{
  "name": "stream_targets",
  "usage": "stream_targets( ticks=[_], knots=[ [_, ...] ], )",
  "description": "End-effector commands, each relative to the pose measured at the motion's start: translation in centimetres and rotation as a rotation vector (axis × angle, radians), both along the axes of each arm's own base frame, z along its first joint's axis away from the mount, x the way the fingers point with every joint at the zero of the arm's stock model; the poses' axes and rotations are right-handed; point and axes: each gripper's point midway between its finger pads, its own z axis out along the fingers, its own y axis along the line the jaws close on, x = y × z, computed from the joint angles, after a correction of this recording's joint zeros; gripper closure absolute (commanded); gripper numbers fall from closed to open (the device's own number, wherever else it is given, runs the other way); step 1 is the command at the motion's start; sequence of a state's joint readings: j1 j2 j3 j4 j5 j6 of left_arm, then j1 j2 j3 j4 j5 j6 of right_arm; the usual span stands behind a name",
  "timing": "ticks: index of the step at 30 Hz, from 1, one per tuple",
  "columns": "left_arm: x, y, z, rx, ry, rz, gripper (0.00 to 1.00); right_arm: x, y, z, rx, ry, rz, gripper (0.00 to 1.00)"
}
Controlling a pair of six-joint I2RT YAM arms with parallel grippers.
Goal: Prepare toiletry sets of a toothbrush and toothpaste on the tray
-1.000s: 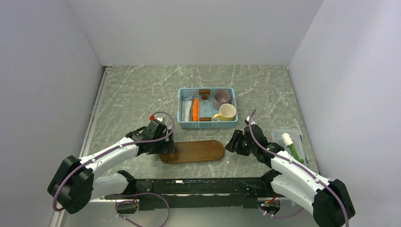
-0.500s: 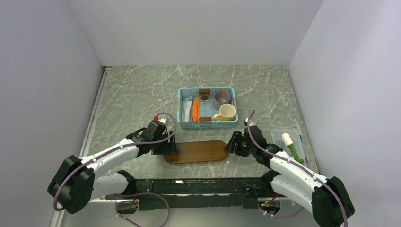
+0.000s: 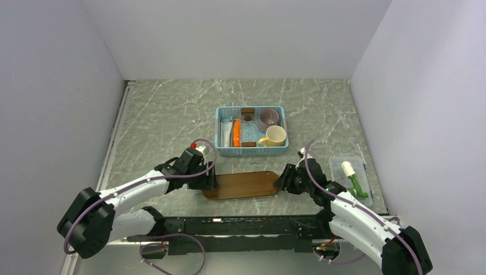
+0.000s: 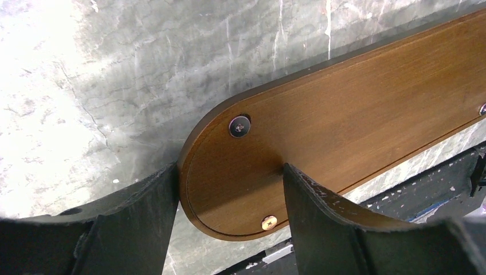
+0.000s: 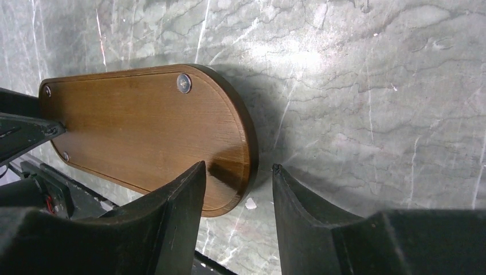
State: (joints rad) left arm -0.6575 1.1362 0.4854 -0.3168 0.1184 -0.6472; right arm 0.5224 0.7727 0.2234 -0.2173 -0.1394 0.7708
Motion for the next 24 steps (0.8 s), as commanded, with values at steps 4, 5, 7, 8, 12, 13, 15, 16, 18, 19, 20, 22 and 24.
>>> stream_targets(
  ticks=[4,5,7,8,12,13,15,16,18,19,20,22,24],
  knots=[
    [0.2,-1.4,1.0,-0.041,-0.040,-0.055,0.31,1.1,-0.2,1.2,-0.014,-0.054,-0.013,0.53],
    [0.2,-1.5,1.0,-0.041,-0.039,-0.060,0.31,1.2,-0.1,1.3,-0.017,-0.056,-0.009,0.54],
    [0.1,-1.8,1.0,-0.040,-0.035,-0.069,0.31,1.4,0.0,1.2,-0.027,-0.057,-0.002,0.55],
    [0.1,-1.9,1.0,-0.041,-0.035,-0.073,0.31,1.5,0.0,1.1,-0.032,-0.057,0.000,0.57],
    [-0.2,-2.3,1.0,-0.043,-0.033,-0.086,0.32,1.3,0.3,1.0,-0.024,-0.058,0.023,0.67],
    [-0.2,-2.3,1.1,-0.044,-0.034,-0.087,0.31,1.2,0.3,1.0,-0.019,-0.060,0.026,0.69],
    [-0.3,-2.3,1.1,-0.043,-0.034,-0.088,0.31,1.1,0.3,1.1,-0.012,-0.066,0.031,0.75],
    [-0.4,-2.3,1.2,-0.043,-0.035,-0.089,0.31,0.9,0.3,1.2,-0.007,-0.067,0.033,0.77],
    [-0.5,-2.1,1.3,-0.040,-0.037,-0.087,0.31,0.5,0.3,1.2,0.000,-0.064,0.037,0.80],
    [-0.6,-2.1,1.3,-0.039,-0.037,-0.087,0.31,0.3,0.4,1.3,0.006,-0.066,0.041,0.82],
    [-0.7,-2.0,1.4,-0.039,-0.037,-0.087,0.31,0.1,0.4,1.3,0.014,-0.064,0.044,0.84],
    [-0.7,-1.9,1.6,-0.044,-0.043,-0.084,0.31,-0.6,0.5,1.1,0.030,-0.052,0.051,0.86],
    [-0.9,-1.7,1.7,-0.043,-0.046,-0.080,0.31,-1.2,0.7,0.8,0.043,-0.041,0.051,0.86]
  ],
)
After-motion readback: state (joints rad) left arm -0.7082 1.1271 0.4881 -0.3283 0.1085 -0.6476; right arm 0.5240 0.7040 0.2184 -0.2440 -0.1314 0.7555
